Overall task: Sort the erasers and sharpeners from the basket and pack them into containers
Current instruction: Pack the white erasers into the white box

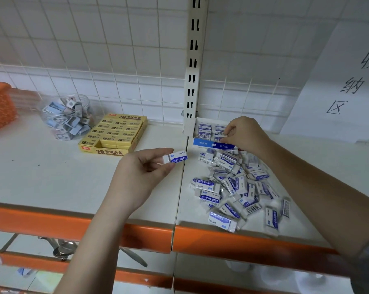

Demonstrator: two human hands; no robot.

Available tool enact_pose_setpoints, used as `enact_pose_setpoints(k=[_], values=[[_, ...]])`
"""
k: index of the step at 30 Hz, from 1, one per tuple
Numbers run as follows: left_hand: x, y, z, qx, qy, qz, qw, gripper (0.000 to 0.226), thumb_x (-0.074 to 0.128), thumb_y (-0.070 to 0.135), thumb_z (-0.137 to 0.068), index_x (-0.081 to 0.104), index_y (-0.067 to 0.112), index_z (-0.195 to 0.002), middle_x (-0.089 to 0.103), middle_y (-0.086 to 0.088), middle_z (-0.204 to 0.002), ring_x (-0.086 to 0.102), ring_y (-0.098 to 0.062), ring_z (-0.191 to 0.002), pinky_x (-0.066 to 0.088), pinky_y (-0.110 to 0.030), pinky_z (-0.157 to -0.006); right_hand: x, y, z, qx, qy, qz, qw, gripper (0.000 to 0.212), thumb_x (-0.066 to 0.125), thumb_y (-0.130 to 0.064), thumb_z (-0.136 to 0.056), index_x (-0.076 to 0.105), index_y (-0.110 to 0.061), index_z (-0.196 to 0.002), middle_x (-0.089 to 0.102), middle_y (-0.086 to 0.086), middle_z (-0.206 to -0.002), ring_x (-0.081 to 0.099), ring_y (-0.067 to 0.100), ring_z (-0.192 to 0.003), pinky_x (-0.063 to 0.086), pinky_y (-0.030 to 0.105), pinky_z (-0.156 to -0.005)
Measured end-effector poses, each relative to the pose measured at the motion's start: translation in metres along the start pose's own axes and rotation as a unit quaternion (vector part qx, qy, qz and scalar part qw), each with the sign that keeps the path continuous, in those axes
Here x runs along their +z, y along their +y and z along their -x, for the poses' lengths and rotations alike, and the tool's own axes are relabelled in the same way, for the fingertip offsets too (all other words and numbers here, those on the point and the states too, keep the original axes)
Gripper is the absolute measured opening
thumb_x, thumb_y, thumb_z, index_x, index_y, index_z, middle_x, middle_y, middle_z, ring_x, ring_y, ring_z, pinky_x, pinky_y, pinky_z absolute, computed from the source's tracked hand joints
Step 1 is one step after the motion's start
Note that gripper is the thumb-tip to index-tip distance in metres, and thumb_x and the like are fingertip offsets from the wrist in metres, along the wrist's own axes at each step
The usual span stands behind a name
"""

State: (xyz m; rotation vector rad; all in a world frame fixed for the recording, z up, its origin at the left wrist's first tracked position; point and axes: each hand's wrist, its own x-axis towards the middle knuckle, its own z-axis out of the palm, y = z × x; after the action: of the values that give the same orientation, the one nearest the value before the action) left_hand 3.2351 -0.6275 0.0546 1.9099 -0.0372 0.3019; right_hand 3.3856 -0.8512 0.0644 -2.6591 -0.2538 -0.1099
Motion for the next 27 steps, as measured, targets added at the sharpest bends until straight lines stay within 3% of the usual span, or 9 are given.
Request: enact_pose_setpoints(k=[4,8,11,16,18,21,24,27], values=[[-0.001,-0.001,0.001,-0.001,0.007,0.005,1.0,0.026,0.073,0.012,-0.078,0.068,0.036,-0.089,0.066,-0.02,-0.087,0.053,-0.015,-0.067,0.042,-0.018,-0.063,0.0,0.0,-0.003,0.003,0.001,-0.001,1.0,0.014,0.076,-0.016,-0.078,0.069,-0.008,-0.087,0.061,-0.003,-0.078,0.05,0.011,-0.064,0.045,0.035,-0.083],[-0.002,-0.002,0.002,-0.001,0.013,0.002,1.0,0.027,0.073,0.01,-0.078,0.068,0.034,-0.088,0.066,-0.02,-0.087,0.052,-0.014,-0.067,0.043,-0.016,-0.063,0.002,-0.001,-0.004,0.002,0.005,0.002,1.0,0.007,0.075,-0.015,-0.079,0.07,-0.01,-0.081,0.053,-0.012,-0.069,0.053,0.015,-0.073,0.044,0.043,-0.094],[-0.002,-0.004,0.001,0.003,0.013,-0.013,1.0,0.027,0.074,0.011,-0.078,0.068,0.036,-0.087,0.066,-0.018,-0.086,0.053,-0.013,-0.066,0.044,-0.015,-0.064,0.001,-0.002,-0.002,0.004,-0.001,0.008,1.0,0.008,0.074,-0.017,-0.08,0.073,-0.01,-0.086,0.062,-0.004,-0.078,0.054,0.015,-0.074,0.046,0.044,-0.094],[-0.001,-0.001,-0.013,0.012,0.018,-0.059,0.998,0.022,0.072,0.015,-0.08,0.071,0.021,-0.101,0.069,-0.004,-0.076,0.059,-0.008,-0.068,0.043,-0.01,-0.064,-0.009,0.003,0.016,-0.03,0.049,-0.03,0.998,0.011,0.067,-0.013,-0.085,0.074,-0.006,-0.09,0.071,0.005,-0.087,0.064,0.016,-0.078,0.047,0.023,-0.07],[0.001,0.007,-0.025,0.03,0.009,-0.091,0.995,0.025,0.07,0.018,-0.082,0.07,0.015,-0.107,0.069,0.006,-0.071,0.061,0.004,-0.066,0.041,-0.003,-0.065,-0.016,0.007,0.03,-0.048,0.091,-0.042,0.994,0.012,0.065,-0.014,-0.086,0.073,-0.005,-0.09,0.07,0.003,-0.082,0.064,0.014,-0.075,0.047,0.018,-0.068],[0.01,0.023,-0.05,0.071,-0.011,-0.142,0.987,0.025,0.064,0.021,-0.087,0.068,0.015,-0.111,0.066,0.011,-0.07,0.057,0.017,-0.066,0.038,0.0,-0.066,-0.027,0.009,0.059,-0.071,0.115,-0.064,0.989,0.011,0.067,-0.015,-0.085,0.074,-0.008,-0.09,0.069,-0.003,-0.076,0.061,-0.002,-0.066,0.044,0.004,-0.066],[0.029,0.032,-0.082,0.095,-0.045,-0.171,0.98,0.026,0.064,0.021,-0.087,0.067,0.014,-0.112,0.064,0.011,-0.077,0.059,-0.003,-0.077,0.043,-0.015,-0.074,-0.034,0.007,0.092,-0.073,0.104,-0.098,0.987,0.009,0.069,-0.012,-0.083,0.074,-0.013,-0.091,0.061,-0.018,-0.068,0.057,-0.017,-0.061,0.039,-0.003,-0.06],[0.054,0.032,-0.11,0.107,-0.098,-0.205,0.968,0.029,0.068,0.022,-0.084,0.068,0.013,-0.111,0.064,0.003,-0.091,0.054,-0.008,-0.081,0.041,-0.01,-0.063,-0.036,0.005,0.119,-0.059,0.068,-0.114,0.989,0.01,0.071,-0.017,-0.082,0.071,-0.026,-0.086,0.06,-0.024,-0.071,0.057,-0.019,-0.066,0.038,-0.003,-0.061]])
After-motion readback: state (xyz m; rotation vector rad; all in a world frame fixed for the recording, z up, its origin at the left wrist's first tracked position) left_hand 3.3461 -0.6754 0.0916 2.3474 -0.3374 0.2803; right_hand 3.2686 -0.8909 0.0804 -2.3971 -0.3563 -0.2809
